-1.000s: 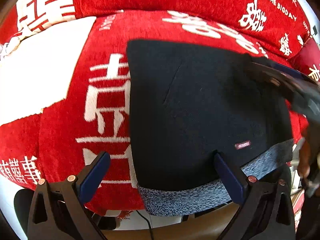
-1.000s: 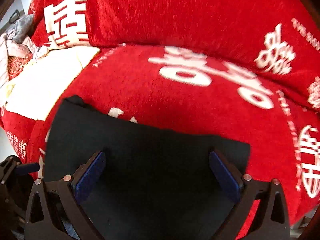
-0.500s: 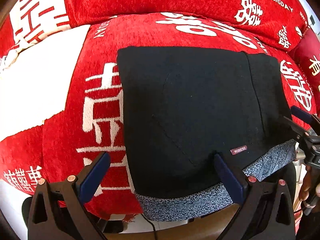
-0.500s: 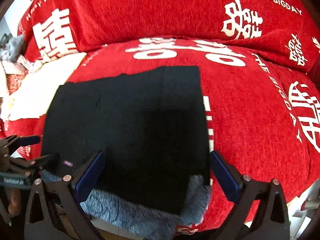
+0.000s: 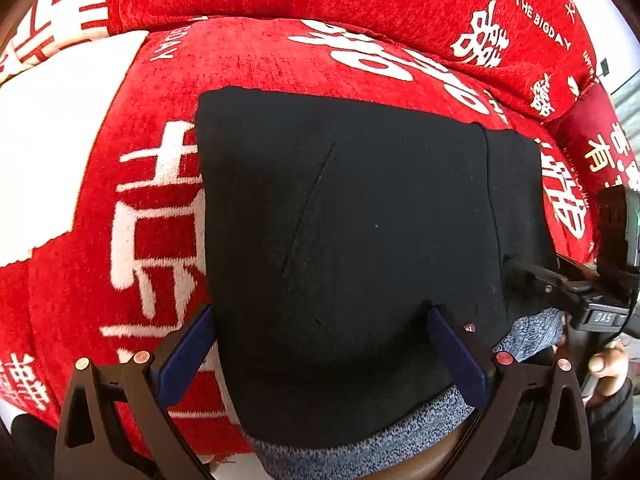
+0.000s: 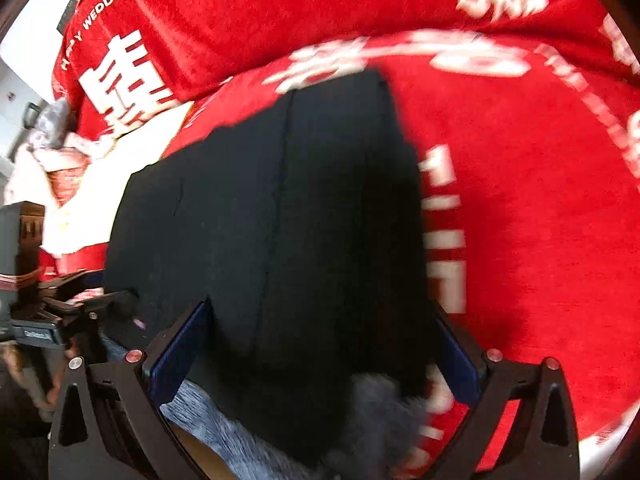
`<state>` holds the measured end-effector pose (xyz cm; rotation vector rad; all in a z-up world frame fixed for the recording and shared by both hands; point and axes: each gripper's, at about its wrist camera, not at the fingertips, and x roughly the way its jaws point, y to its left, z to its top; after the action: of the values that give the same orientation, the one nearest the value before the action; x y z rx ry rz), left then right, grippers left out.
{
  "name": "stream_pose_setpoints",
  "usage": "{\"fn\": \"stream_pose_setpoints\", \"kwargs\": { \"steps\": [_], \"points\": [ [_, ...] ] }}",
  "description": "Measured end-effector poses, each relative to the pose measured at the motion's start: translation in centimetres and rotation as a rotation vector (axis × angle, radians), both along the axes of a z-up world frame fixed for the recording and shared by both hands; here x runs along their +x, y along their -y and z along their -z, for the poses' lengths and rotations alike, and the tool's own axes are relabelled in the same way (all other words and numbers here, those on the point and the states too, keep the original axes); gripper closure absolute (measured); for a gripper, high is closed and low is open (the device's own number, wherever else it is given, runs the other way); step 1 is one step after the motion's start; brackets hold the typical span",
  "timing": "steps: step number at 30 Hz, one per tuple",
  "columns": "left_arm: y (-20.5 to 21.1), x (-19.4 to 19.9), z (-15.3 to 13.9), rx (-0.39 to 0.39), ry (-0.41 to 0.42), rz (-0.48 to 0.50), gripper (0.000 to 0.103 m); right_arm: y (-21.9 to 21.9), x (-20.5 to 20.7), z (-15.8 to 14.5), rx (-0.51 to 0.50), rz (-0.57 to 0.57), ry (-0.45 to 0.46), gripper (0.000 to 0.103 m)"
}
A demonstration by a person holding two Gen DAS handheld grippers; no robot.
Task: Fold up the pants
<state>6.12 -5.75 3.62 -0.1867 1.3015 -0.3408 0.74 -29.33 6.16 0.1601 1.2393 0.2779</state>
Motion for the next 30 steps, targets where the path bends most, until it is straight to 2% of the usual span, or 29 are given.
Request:
{"fn": "stream_pose_setpoints", "kwargs": {
  "steps": [6, 9, 10, 12, 14, 17, 20, 24, 30],
  "points": [
    [-0.7, 0.2, 0.8, -0.084, 0.024, 0.015, 0.0, -0.2, -0.2, 0.0, 0.006, -0.036, 0.01, 0.0],
    [-0.6, -0.1, 0.7, -0.081, 0.052, 0.009, 0.0, -0.4, -0.2, 0.2, -0.001, -0.026, 0.017, 0.0],
    [-0.5, -0.2, 0.6, -0.078, 0.059, 0.007, 0.004, -0.7, -0.3, 0.0, -0.008, -0.027, 0.017, 0.001],
    [-0.3, -0.4, 0.0, -0.083, 0.078, 0.022, 0.019, -1.6, -0.8, -1.0, -0.027, -0.053, 0.048, 0.009],
    [-0.5, -0.7, -0.7, -0.089, 0.091, 0.041, 0.037, -2.2, -1.5, -1.8, -0.046, -0.072, 0.073, 0.028],
    [-0.8, -0.9, -1.3, -0.097, 0.086, 0.047, 0.045, -2.6, -2.1, -3.2, -0.047, -0.086, 0.101, 0.041],
    [-0.6, -1.1, -2.1, -0.095, 0.098, 0.058, 0.05, -3.6, -2.5, -4.4, -0.068, -0.104, 0.126, 0.047],
    [-0.7, -1.4, -4.1, -0.105, 0.123, 0.047, 0.05, -4.9, -2.9, -6.4, -0.067, -0.118, 0.161, 0.051],
    [-2.0, 0.7, -6.9, -0.114, 0.158, 0.007, 0.05, -6.0, -0.8, -9.2, -0.04, -0.121, 0.21, 0.052]
  ]
}}
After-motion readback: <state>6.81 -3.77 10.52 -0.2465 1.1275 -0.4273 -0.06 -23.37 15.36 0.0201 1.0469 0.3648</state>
